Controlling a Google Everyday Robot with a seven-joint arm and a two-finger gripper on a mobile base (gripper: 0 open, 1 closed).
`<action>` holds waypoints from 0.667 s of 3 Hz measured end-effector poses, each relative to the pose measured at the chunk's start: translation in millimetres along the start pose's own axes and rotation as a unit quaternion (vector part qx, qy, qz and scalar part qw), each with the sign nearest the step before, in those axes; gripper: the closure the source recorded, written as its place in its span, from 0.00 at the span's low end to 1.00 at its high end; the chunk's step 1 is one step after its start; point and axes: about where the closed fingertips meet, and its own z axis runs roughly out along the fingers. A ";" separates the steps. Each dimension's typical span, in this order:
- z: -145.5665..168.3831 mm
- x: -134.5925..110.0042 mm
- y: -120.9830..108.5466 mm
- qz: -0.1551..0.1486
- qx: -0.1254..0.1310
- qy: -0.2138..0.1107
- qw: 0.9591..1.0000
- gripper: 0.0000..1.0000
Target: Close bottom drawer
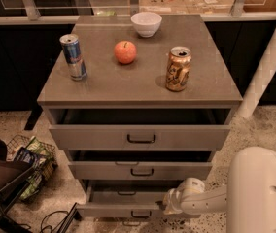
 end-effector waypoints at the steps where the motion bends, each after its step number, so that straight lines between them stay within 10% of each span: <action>1: 0.0 0.0 0.0 0.000 0.000 0.000 1.000 1.00; 2: -10.4 8.5 0.8 0.006 0.009 0.003 1.000 1.00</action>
Offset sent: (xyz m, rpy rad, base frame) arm 0.0125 -0.1471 0.1001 -0.0030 -0.2110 -0.2042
